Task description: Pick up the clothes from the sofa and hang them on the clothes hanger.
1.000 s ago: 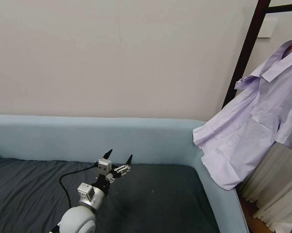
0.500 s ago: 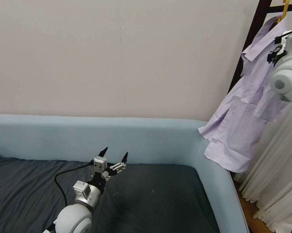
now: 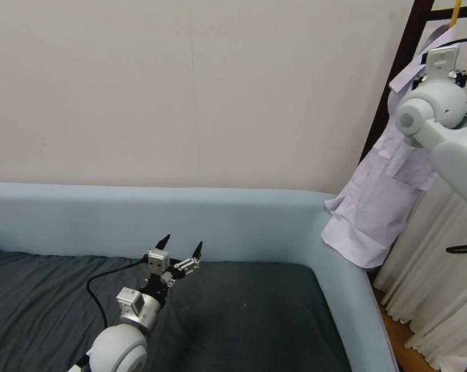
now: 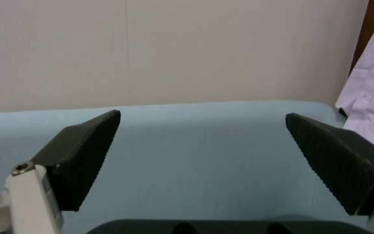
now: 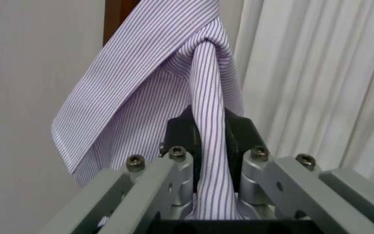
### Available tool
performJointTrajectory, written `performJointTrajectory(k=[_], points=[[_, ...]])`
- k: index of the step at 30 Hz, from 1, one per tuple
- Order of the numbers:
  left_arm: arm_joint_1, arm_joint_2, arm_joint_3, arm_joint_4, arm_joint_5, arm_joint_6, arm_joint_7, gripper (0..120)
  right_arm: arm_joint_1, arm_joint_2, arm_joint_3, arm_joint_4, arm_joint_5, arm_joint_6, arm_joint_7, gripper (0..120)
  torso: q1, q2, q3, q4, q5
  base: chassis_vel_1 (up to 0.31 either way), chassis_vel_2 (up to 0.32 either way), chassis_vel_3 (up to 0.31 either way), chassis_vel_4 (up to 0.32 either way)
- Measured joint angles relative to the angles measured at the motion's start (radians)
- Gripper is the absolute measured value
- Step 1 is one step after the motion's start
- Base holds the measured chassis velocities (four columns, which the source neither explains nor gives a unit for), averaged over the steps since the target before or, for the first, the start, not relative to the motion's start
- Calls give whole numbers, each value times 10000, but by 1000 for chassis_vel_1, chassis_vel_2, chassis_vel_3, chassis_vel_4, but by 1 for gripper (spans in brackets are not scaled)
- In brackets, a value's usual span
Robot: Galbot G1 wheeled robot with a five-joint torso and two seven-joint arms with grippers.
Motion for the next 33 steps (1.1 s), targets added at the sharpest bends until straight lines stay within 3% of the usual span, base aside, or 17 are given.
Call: performJointTrajectory(k=[14, 33], points=[[99, -45, -99, -76, 29, 37, -97, 100, 337, 678, 43, -1399, -170, 346, -394, 7, -1, 1, 0, 0, 2, 0, 0, 0, 0], [-12, -5, -63, -55, -10, 20, -99, 100, 215, 954, 175, -2428, -220, 554, -755, 7, -1, 2, 0, 0, 0, 0, 0, 0, 0]])
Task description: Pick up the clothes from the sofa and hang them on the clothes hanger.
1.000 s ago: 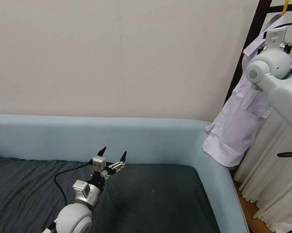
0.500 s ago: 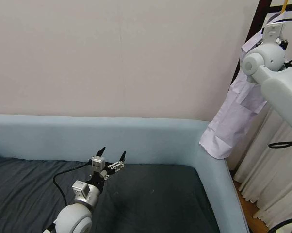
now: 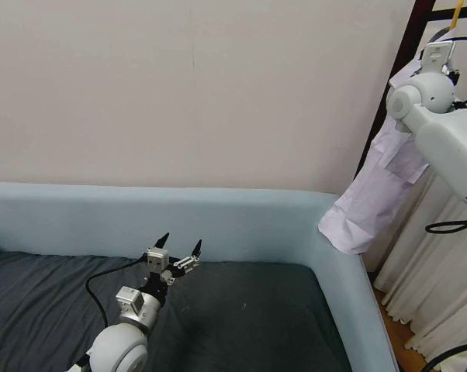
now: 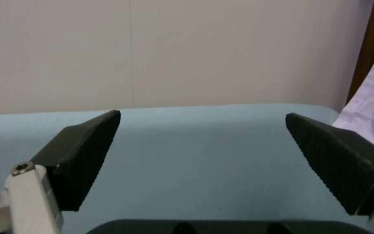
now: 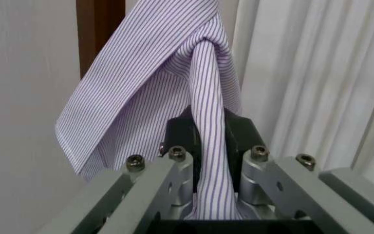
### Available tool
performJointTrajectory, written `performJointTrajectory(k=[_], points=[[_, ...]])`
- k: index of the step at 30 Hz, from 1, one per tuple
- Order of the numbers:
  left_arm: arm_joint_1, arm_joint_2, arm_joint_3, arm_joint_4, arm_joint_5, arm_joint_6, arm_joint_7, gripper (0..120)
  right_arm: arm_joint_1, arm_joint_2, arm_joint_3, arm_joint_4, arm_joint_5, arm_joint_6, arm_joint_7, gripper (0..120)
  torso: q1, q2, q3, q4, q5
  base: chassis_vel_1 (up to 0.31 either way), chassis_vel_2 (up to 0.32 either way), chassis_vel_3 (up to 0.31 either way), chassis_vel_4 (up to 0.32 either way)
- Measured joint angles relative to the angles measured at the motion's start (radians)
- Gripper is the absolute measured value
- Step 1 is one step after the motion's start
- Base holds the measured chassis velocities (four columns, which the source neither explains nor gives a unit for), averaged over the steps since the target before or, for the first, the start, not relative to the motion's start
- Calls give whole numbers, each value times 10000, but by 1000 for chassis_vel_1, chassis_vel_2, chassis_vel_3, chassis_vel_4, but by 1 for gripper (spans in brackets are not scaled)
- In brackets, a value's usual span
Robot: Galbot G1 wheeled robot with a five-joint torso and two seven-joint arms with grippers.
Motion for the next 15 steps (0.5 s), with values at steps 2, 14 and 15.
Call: performJointTrajectory(k=[2, 14, 15], points=[[-16, 5, -1, 2, -6, -6, 0, 100, -132, -63, 11, 79, -1, 0, 0, 7, 0, -1, 0, 0, 0, 0, 0, 0, 0], [-20, 0, 50, 2, -15, -16, 1, 100, -463, -141, 212, 403, 31, -12, 10, 7, 0, 0, -1, -3, 1, 0, 0, 0, 0], [-17, 0, 53, 1, -16, -18, 3, 100, -465, -163, 234, 495, 52, -11, -31, 7, 0, 0, -1, -2, 2, 0, 0, 0, 0]])
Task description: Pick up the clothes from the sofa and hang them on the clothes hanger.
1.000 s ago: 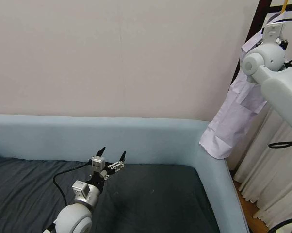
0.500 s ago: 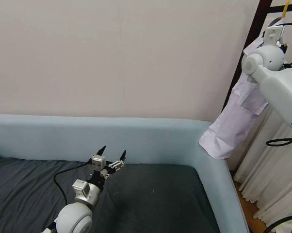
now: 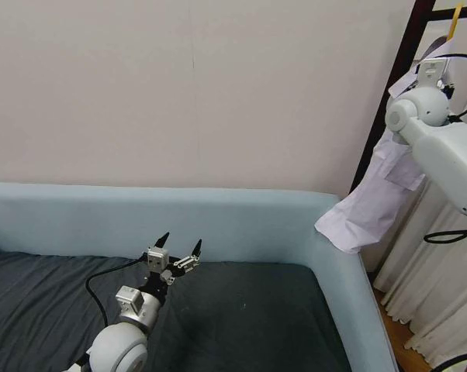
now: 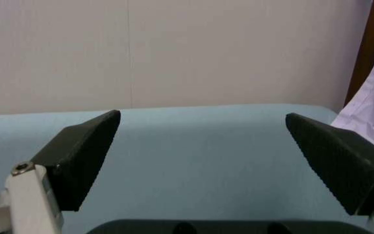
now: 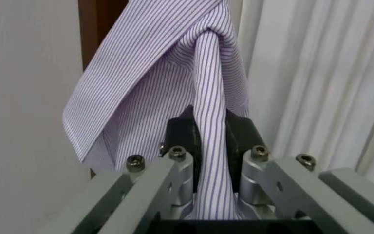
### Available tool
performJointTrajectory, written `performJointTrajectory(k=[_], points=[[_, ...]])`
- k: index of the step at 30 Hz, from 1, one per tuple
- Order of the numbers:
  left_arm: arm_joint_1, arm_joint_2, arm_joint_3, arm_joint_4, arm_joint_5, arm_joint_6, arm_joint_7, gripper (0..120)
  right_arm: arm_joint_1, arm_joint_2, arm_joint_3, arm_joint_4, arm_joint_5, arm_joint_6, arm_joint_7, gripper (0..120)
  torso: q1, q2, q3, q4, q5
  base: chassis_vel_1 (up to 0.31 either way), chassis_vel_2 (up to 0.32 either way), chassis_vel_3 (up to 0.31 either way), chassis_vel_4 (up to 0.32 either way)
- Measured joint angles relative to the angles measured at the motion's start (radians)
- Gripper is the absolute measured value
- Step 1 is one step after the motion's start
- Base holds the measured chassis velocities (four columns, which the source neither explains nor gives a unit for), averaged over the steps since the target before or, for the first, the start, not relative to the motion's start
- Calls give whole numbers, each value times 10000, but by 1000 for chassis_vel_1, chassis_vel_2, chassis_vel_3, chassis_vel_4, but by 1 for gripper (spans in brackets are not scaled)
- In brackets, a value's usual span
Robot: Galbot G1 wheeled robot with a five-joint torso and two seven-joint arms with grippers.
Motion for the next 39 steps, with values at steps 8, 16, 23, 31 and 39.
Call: performJointTrajectory(k=[8, 16, 23, 31, 39], points=[[10, -41, 54, -4, 9, -3, 17, 100, 89, -319, 162, 820, -50, 149, -257, 32, 0, 0, 0, 3, -1, 0, 0, 0, 0], [86, -69, 49, -40, 31, 12, 22, 100, -564, -1211, 1086, 2984, 285, 358, -288, 65, 0, 0, 0, 1, 0, 0, 0, 0, 0], [97, -226, 45, -42, 46, 110, 21, 100, -2409, -2154, 2410, 5372, 1054, 2244, -2784, 88, 0, 0, -1, 3, -3, 0, 0, 0, 0], [263, -885, -214, -236, 11, 119, 30, 100, -6179, -2638, 4129, 6854, 920, 4919, -6370, 100, -1, 0, -1, -1, -1, 0, 0, 0, 0], [944, -2116, -1095, -449, 71, 74, -138, 100, -9811, -1866, 5170, 7311, -1379, 5853, -7005, 100, 0, -2, 0, 2, 2, 0, 0, 0, 0]])
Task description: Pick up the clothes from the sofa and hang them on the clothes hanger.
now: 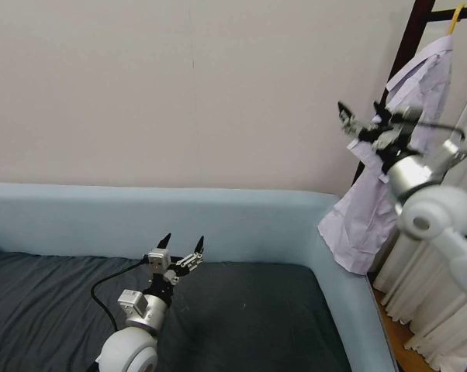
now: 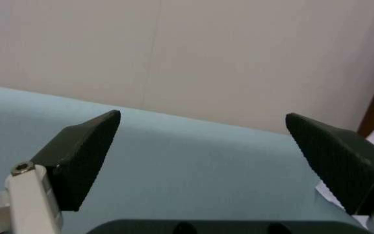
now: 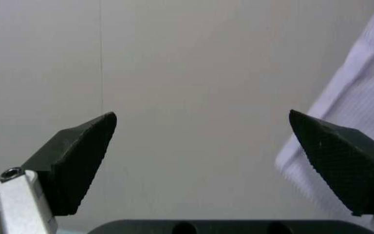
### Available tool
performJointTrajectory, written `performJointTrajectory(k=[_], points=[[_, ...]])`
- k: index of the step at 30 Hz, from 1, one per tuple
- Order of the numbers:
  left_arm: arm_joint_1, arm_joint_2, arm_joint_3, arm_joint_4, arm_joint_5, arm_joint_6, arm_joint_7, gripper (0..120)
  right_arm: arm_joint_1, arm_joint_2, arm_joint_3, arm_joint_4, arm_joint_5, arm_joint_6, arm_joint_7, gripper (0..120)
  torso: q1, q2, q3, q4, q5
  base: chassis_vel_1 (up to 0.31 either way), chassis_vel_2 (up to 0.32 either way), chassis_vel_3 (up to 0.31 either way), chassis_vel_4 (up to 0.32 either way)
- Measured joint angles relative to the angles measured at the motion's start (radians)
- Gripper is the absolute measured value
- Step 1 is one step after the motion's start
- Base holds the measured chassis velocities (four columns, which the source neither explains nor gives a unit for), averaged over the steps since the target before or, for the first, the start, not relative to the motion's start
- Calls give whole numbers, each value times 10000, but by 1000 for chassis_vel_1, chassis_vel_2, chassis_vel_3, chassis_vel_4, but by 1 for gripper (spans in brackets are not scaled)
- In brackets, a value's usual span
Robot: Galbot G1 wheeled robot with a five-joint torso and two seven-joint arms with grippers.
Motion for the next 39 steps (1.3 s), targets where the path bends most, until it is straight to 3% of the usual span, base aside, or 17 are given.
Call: performJointTrajectory(k=[4, 5, 9, 14, 17, 24, 32, 36, 39], points=[[658, -1052, -843, -104, 678, -102, -359, 100, -2355, 933, 945, 444, -1806, 53, 18, 100, 0, 0, -1, 1, -4, 0, 0, 0, 0], [658, -1052, -843, -104, 678, -102, -359, 100, -2355, 933, 945, 444, -1806, 53, 18, 100, 0, 0, -1, 1, -4, 0, 0, 0, 0], [1398, -1923, -1593, -568, 1404, -329, -380, 100, -4504, 2162, 2329, 669, -3860, 235, -393, 100, 0, 1, -1, 0, -5, 0, 0, 0, 0], [1920, -2336, -1910, -856, 1941, -650, -370, 100, -5954, 3085, 3336, 1026, -5015, 404, -595, 100, 0, 1, -2, -1, -4, 0, 0, 0, 0], [2416, -2669, -1954, -926, 2400, -1509, -308, 100, -7371, 4186, 3946, 1271, -6198, 1224, -717, 100, -1, 2, -2, 0, -4, 0, 0, 0, 0], [3248, -3136, -1755, -664, 3018, -2551, -134, 100, -9261, 5953, 4234, 1528, -7804, 2373, -1566, 100, -1, 2, -2, -3, -4, 0, 0, 0, 0], [4034, -3191, -1685, -12, 3375, -3526, -224, 100, -9655, 6520, 4227, 870, -8298, 3274, -1509, 100, -1, 2, -1, 1, -4, 0, 0, 0, 0], [4357, -3224, -1722, -90, 3540, -3676, -401, 100, -9561, 6436, 4351, 892, -8283, 3160, -1370, 100, 0, 2, 0, 1, -5, 0, 0, 0, 0], [4733, -3245, -1723, -304, 3842, -3761, -757, 100, -9502, 6246, 4373, 1160, -8140, 2530, -1005, 100, 0, 2, 0, 1, -3, 0, 0, 0, 0]])
